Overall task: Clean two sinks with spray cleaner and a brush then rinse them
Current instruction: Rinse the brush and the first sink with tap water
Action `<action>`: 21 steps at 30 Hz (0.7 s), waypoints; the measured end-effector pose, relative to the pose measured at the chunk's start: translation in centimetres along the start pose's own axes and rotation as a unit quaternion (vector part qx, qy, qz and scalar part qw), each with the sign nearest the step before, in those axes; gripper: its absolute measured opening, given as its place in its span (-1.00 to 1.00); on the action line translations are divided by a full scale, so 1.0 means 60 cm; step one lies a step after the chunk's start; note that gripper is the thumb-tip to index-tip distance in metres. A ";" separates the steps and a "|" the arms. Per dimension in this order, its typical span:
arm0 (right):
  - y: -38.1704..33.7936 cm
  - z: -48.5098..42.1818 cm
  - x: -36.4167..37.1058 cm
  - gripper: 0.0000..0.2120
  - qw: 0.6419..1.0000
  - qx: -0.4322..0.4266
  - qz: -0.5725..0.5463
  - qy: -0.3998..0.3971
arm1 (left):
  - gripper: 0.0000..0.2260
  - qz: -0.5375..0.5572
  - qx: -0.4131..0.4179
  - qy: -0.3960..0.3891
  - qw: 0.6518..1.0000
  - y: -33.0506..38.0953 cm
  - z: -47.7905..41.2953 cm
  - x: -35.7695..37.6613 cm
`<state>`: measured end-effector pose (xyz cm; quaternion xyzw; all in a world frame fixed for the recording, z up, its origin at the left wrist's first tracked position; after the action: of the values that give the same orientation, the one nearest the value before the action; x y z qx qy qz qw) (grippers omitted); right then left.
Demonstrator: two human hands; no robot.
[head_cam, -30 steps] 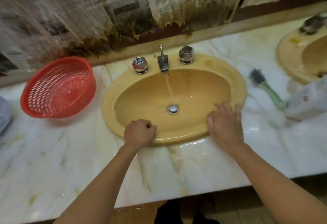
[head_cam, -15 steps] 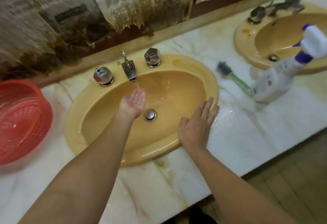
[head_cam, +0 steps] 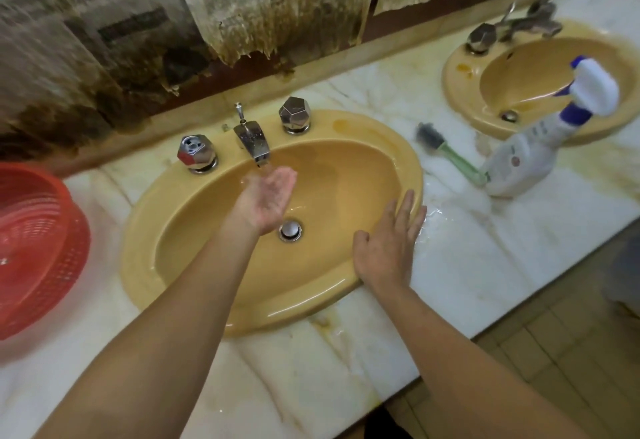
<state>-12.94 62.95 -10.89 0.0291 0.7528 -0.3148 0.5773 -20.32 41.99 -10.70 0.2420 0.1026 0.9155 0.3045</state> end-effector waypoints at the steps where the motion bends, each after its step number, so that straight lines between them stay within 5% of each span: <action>1: 0.002 0.000 0.000 -0.26 1.000 -0.001 -0.001 0.001 | -0.61 -0.121 0.040 -0.024 0.992 -0.028 0.025 0.011; 3: 0.002 0.001 -0.001 -0.29 1.000 -0.005 -0.004 0.006 | -0.65 -0.349 0.165 -0.080 0.919 -0.084 0.074 0.022; 6: 0.001 0.018 -0.006 -0.39 0.999 0.026 -0.026 0.032 | -0.67 -0.554 0.455 -0.199 0.668 -0.140 0.132 0.013; 8: -0.005 0.043 -0.011 -0.44 0.996 0.052 -0.050 0.054 | -0.61 -0.614 0.497 -0.217 0.574 -0.157 0.137 -0.021; 12: -0.019 0.081 -0.001 -0.39 0.997 0.035 -0.067 0.028 | -0.57 -0.713 0.452 -0.230 0.485 -0.165 0.131 -0.079; 16: 0.007 -0.030 -0.002 -0.41 0.999 0.028 -0.019 -0.004 | -0.36 -0.809 0.429 -0.161 0.368 -0.131 0.101 -0.134; 21: 0.012 -0.063 -0.003 -0.59 0.999 0.042 -0.003 0.000 | -0.30 -0.809 0.446 -0.147 0.354 -0.134 0.097 -0.131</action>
<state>-15.79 65.52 -10.53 0.0517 0.7391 -0.3479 0.5744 -7.79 43.84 -11.38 0.2733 0.5957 -0.0032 0.7552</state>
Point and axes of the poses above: each hand's wrist, its own z-axis away from the middle knuckle, its own x-axis out of the palm, y = z × x, the point moved 9 cm from there along -z, towards the middle knuckle, and after that the axes turned 15 degrees about y, right-handed, at the moved point
